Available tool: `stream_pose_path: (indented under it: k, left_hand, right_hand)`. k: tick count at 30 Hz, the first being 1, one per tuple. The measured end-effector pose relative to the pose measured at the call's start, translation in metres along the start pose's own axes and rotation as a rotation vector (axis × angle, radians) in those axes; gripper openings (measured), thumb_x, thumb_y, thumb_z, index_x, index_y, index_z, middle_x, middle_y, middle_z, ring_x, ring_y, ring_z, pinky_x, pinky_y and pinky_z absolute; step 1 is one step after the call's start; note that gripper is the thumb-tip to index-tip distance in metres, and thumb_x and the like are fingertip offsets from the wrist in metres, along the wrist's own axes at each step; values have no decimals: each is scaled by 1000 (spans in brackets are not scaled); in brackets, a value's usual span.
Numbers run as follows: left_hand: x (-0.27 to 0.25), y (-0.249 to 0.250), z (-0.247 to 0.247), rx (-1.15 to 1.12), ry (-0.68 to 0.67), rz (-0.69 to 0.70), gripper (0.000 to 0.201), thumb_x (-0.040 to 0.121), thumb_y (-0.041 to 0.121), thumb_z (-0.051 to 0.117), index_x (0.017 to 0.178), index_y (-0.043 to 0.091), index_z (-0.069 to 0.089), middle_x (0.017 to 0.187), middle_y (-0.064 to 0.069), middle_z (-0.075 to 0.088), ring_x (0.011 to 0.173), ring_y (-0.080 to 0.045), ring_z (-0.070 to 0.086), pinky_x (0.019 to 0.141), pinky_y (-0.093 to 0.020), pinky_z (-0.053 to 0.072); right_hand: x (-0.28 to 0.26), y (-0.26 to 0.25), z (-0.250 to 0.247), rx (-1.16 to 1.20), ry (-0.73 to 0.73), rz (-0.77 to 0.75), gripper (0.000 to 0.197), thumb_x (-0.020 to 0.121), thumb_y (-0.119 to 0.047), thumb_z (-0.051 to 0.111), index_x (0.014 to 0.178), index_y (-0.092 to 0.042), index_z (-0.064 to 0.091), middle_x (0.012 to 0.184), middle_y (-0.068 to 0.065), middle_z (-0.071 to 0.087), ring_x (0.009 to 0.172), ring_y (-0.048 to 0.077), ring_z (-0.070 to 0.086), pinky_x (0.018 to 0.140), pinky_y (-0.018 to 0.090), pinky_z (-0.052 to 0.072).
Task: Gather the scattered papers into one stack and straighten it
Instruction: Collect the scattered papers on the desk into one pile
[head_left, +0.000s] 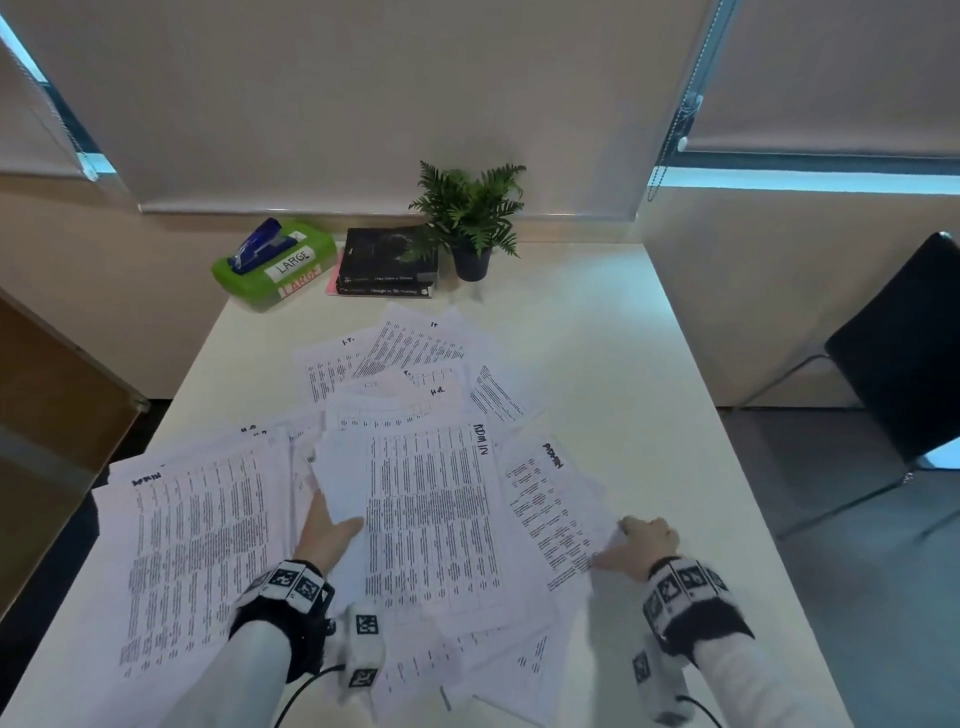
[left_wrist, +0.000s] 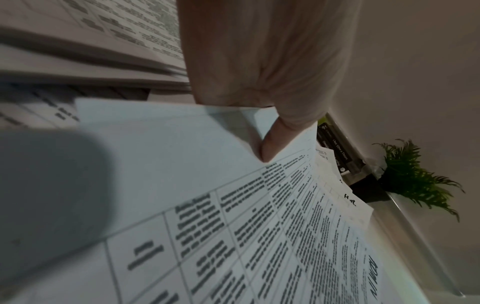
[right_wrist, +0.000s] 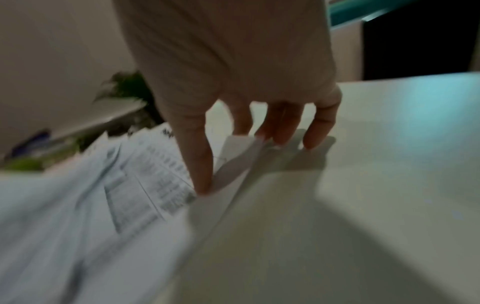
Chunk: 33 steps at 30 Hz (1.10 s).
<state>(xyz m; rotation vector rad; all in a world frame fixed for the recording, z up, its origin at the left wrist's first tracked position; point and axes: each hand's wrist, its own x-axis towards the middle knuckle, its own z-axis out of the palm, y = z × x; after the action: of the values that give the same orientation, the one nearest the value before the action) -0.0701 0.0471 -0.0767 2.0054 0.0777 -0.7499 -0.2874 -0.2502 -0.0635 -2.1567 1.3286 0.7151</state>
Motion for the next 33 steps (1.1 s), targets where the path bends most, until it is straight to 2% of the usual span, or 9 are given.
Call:
stream_pose_path:
  k: [3,7,11,14,16,21,27,30,33]
  left_hand:
    - [2,-3,1,0,14,-9,74,88,3,57,149,12,15,152,-11,31,138,-30,32,114,-48,26]
    - [5,-6,2,-17,24,-23,77,87,4,58,150,14,14,153,-10,29,139,-29,30,114,-49,25]
    - [5,-7,4,-27,25,-27,77,88,5,58,150,13,13,154,-9,26,140,-29,28,115,-49,23]
    - [3,-3,2,-11,19,-7,77,88,5,58,150,14,14,154,-8,26,141,-29,28,115,-49,23]
    - [2,-1,-2,-10,29,12,74,88,3,56,150,14,17,152,-7,29,139,-29,30,114,-49,25]
    - [0,-2,-8,-3,1,19,70,91,5,53,150,16,15,154,-7,28,139,-27,30,114,-47,25]
    - [-7,2,-4,-5,1,15,61,97,6,41,150,15,13,155,-7,24,141,-27,26,115,-45,23]
    - [-7,3,-6,-98,-8,-12,56,99,11,38,150,15,15,155,-6,24,142,-25,25,115,-43,21]
    - [-9,8,-6,-274,-23,-91,59,99,41,34,151,23,12,159,1,11,146,-20,11,117,-45,10]
  right_hand:
    - [3,7,-7,617,-229,-104,54,72,-24,76,116,-3,53,119,12,59,100,32,61,89,46,52]
    - [-5,13,8,1344,-93,-27,50,81,-19,68,122,3,50,102,20,61,81,29,60,64,37,53]
    - [-27,-9,32,1169,-148,68,41,84,-6,65,112,16,46,77,17,64,64,28,60,56,36,53]
    - [-23,-17,14,871,256,71,28,90,-12,56,113,5,53,114,24,60,100,34,58,87,40,47]
    - [-23,-23,-21,897,412,-102,29,92,-14,52,119,-4,57,118,18,61,110,33,57,90,37,43]
    - [-35,-56,-126,772,566,-486,19,94,-12,48,106,-4,61,104,18,64,97,30,59,86,41,47]
    - [-23,-120,-155,711,285,-626,32,94,-20,51,119,-2,57,111,9,60,101,22,56,94,39,44]
    - [-6,-155,-112,629,112,-574,34,92,-18,53,115,6,59,110,19,63,101,30,60,91,41,48]
    - [3,-173,-46,561,26,-526,35,92,-19,53,118,4,58,117,20,62,109,32,59,97,42,45]
